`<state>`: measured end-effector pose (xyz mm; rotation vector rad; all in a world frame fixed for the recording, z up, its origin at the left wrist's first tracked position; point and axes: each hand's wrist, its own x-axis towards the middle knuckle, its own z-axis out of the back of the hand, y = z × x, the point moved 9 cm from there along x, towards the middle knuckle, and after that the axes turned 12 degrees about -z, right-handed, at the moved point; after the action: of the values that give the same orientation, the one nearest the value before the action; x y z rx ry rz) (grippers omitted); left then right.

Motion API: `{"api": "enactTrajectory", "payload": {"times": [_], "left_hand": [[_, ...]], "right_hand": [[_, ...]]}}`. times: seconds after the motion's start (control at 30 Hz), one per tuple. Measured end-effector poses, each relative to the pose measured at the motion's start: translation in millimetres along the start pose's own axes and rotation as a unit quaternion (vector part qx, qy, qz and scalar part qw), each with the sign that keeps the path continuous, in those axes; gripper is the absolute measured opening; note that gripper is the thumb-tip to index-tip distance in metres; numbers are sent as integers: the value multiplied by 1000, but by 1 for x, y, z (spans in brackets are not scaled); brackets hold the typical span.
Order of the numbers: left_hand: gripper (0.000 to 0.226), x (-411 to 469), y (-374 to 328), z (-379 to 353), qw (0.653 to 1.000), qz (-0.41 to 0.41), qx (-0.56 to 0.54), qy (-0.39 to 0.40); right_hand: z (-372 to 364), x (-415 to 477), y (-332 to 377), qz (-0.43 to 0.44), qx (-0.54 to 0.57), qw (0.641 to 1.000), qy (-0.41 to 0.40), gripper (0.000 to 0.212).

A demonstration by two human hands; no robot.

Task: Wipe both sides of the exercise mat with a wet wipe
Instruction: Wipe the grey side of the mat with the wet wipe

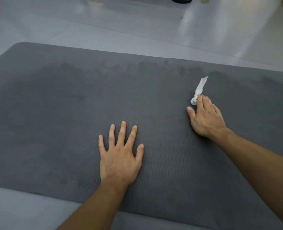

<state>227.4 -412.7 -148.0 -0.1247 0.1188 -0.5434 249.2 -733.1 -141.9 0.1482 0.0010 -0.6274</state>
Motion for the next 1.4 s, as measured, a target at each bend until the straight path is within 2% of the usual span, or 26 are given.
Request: {"api": "enactTrajectory", "payload": {"times": [0.1, 0.23, 0.3, 0.47, 0.53, 0.63, 0.73, 0.9, 1.03, 1.1, 1.17, 1.27, 1.33, 1.4], "left_hand": [[70, 2, -1, 1, 1000, 6, 0, 5], [70, 4, -2, 2, 1000, 19, -3, 6], [72, 8, -4, 1, 1000, 22, -7, 8], [70, 16, -10, 0, 1000, 26, -9, 2], [70, 16, -11, -1, 1000, 25, -8, 1], [69, 15, -11, 0, 1000, 22, -7, 3], [68, 16, -13, 0, 1000, 17, -9, 8], [68, 15, -14, -1, 999, 7, -18, 26], [66, 6, -23, -2, 997, -3, -53, 62], [68, -3, -30, -2, 993, -4, -72, 92], [71, -11, -40, -1, 986, -9, -99, 136], [70, -20, -57, 8, 971, -33, -160, 176], [64, -21, -72, 19, 949, -59, -270, 155], [53, -21, -82, 34, 912, -64, -388, 118]], "right_hand": [[0, -22, 13, 25, 37, 999, 28, 75], [-9, -92, 73, 199, 25, 976, 81, 78], [-9, -125, 80, 245, 13, 965, 94, 75], [2, -140, 11, 239, -68, 965, 85, 74], [8, -125, -34, 186, -91, 976, 64, 77], [18, -92, -84, 63, -56, 995, 50, 83], [16, -86, -84, 10, -13, 998, 66, 90], [14, -135, -22, 95, 48, 987, 117, 74], [16, -203, 21, 223, 38, 958, 178, 74], [17, -234, 33, 247, 50, 945, 210, 71], [23, -243, 40, 209, 126, 939, 242, 58], [36, -227, 43, 59, 301, 915, 261, 29], [41, -222, 43, -40, 437, 858, 267, 22], [46, -223, 42, -102, 557, 780, 265, 21]]}}
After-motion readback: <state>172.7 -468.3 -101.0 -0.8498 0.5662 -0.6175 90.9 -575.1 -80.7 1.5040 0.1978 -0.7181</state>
